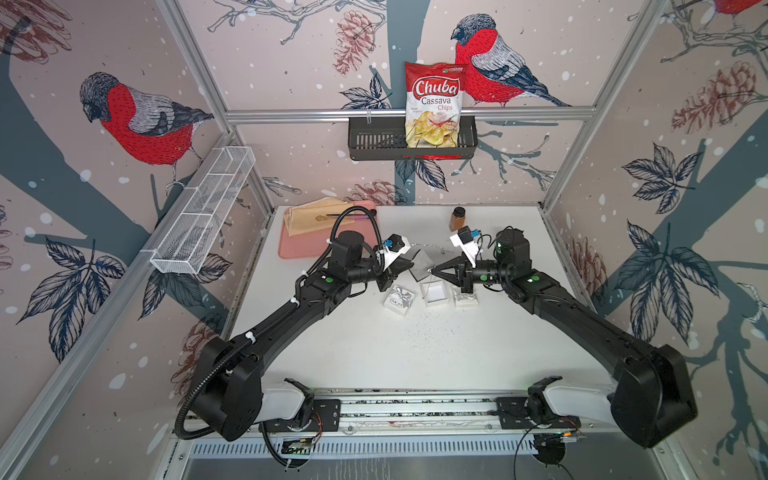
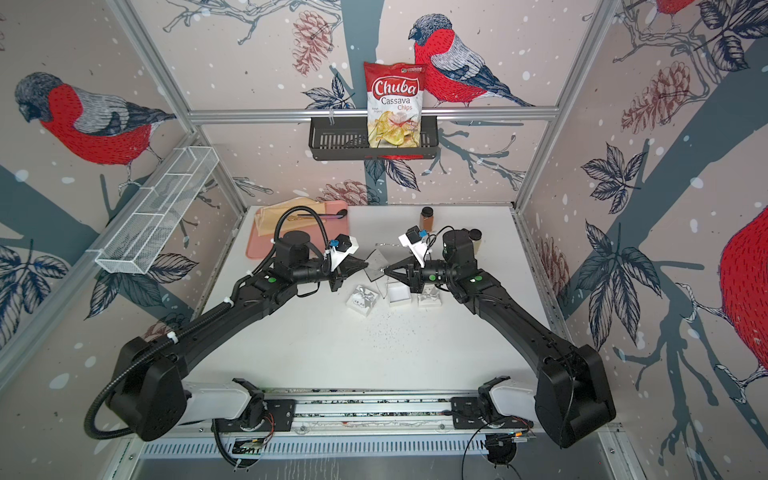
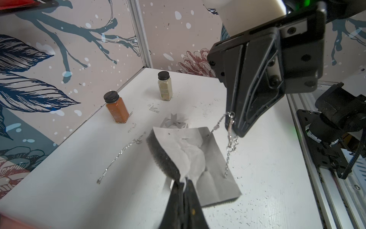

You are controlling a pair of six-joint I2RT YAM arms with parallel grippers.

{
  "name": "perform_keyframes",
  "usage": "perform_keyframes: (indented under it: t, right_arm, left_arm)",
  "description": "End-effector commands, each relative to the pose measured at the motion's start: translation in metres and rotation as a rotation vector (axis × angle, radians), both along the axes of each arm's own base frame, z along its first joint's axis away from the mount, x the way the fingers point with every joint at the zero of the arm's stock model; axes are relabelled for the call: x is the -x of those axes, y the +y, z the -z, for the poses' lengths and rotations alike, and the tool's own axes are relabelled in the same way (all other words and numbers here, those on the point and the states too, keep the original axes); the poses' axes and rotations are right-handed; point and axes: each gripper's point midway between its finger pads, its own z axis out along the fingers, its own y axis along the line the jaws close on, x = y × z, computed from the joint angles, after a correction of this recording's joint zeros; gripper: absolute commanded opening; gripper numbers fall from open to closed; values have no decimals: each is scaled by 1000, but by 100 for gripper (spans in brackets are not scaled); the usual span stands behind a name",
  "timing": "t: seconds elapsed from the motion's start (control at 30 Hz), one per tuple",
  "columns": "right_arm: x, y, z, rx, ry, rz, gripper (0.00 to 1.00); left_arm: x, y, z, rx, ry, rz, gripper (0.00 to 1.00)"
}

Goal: Take the necklace out of the lift-off lid jewelry box
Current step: Pick up the necklace from the inner lining, then place the necklace at the center of the board.

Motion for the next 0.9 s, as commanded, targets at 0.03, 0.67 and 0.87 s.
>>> perform_keyframes:
  t: [0.03, 0.67, 0.87]
  right_arm:
    - [-2, 0, -8, -13, -12, 5, 2]
    - [-14, -9, 19, 36, 48, 85, 2]
    - [-41, -6, 18, 51, 46, 143, 2]
  left_arm:
    - [-2, 2, 5, -10, 11, -17, 0]
    - [-78, 53, -12, 63, 11, -457, 0]
    - [-96, 79, -10, 84, 15, -640, 0]
